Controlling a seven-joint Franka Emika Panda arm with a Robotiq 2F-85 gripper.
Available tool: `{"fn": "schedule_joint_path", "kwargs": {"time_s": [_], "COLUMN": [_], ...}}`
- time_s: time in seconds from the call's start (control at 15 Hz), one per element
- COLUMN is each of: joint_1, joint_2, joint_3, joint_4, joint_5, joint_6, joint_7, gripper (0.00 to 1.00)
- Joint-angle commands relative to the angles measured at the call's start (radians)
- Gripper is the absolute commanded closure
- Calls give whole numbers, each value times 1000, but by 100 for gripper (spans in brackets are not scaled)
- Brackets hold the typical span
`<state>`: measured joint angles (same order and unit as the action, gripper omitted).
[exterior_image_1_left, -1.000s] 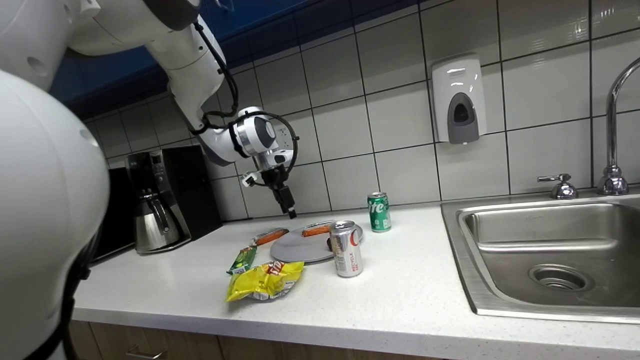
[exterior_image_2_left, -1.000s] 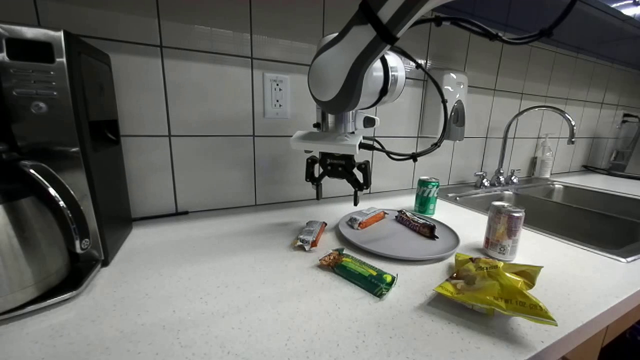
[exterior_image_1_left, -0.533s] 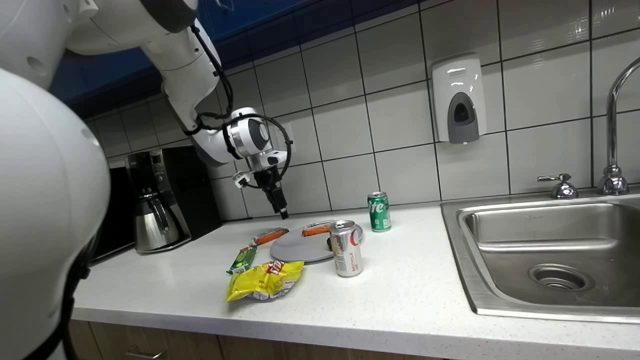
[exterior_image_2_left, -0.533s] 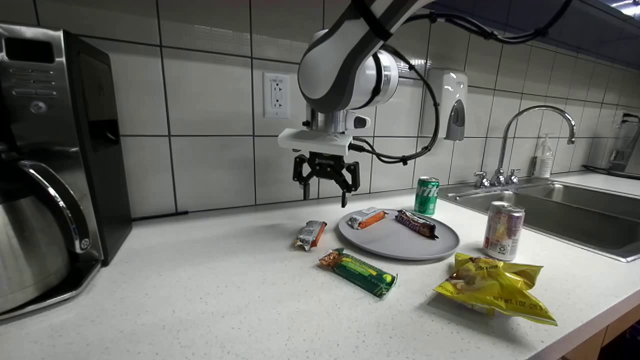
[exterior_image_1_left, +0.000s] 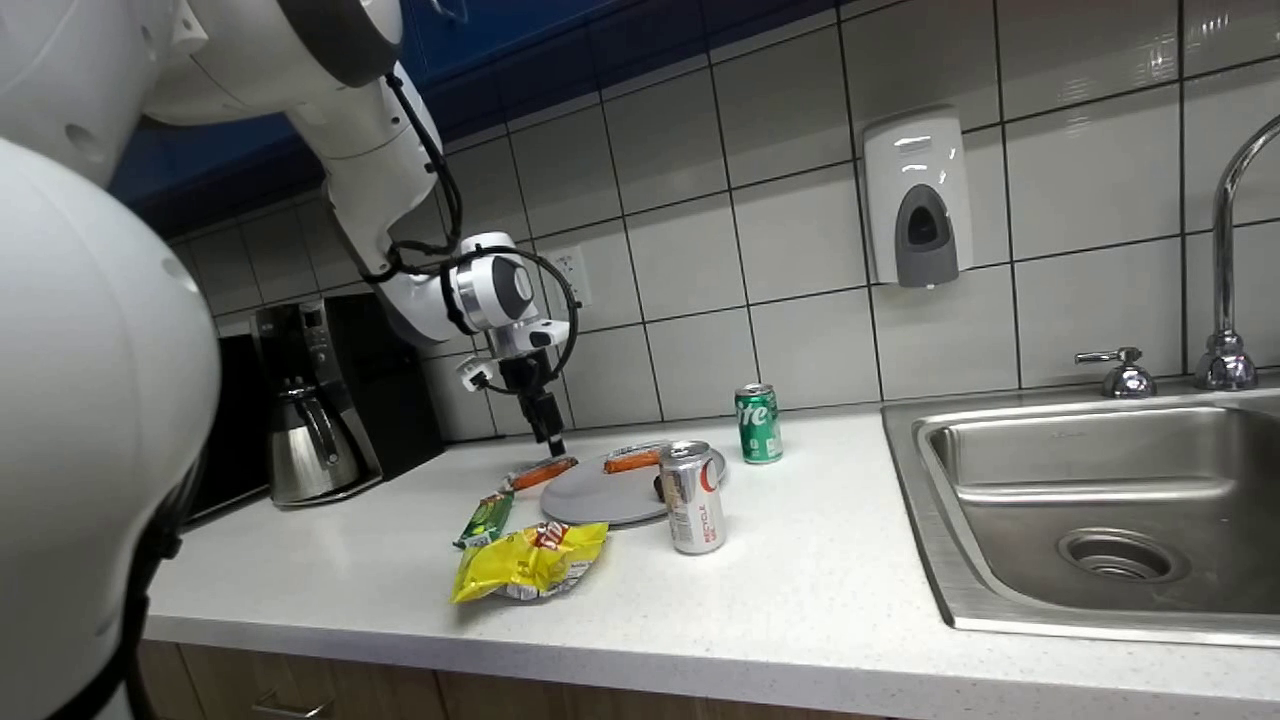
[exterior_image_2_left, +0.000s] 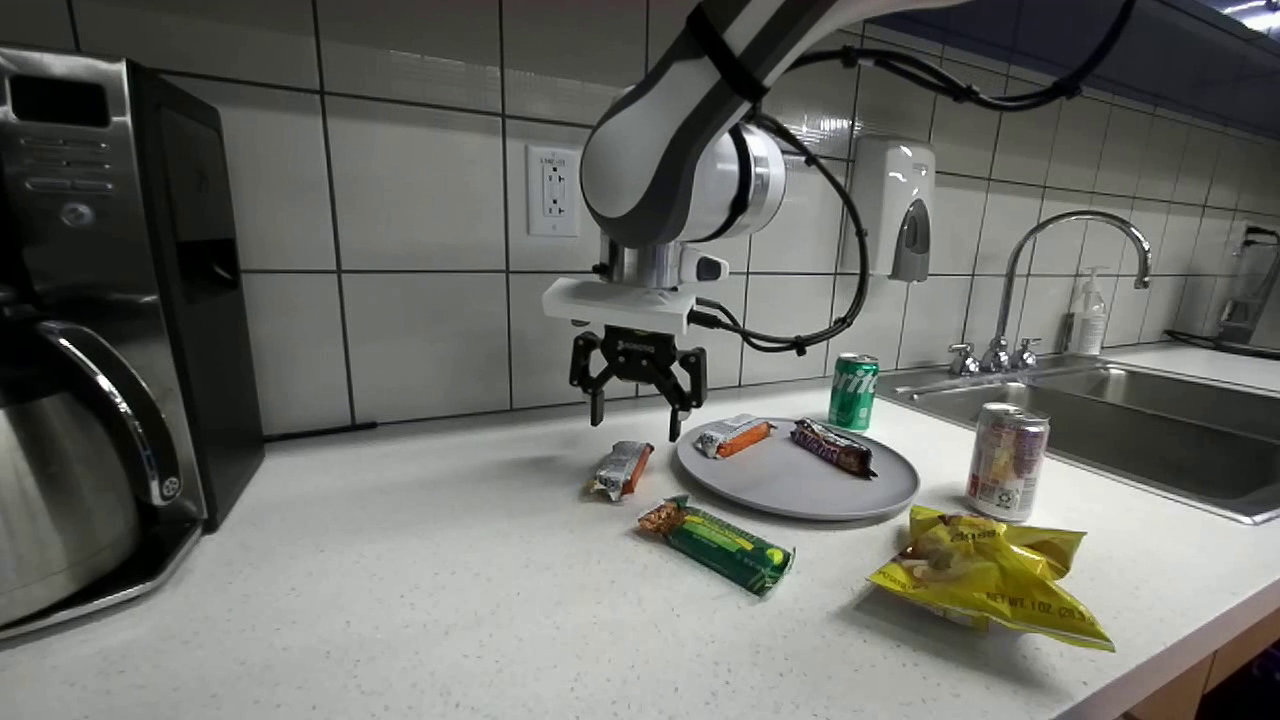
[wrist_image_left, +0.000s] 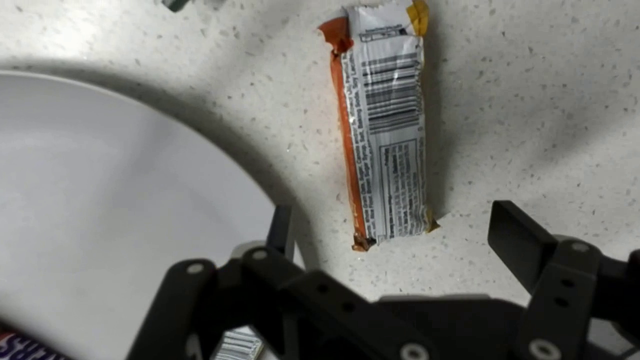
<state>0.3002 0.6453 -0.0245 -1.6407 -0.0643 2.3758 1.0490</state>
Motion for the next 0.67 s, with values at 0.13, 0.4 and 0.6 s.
{"fn": "schedule_joint_path", "kwargs": {"time_s": [0.13,0.4,0.6], "joint_1": [-26,-24,-19], "joint_2": [25,34,38], "joint_3": [20,24,34], "joint_4": [9,21,26], "joint_5": [32,42,56], "joint_6": [21,20,15], "joint_7": [-62,-81,-103], "gripper": [0,0,0]}}
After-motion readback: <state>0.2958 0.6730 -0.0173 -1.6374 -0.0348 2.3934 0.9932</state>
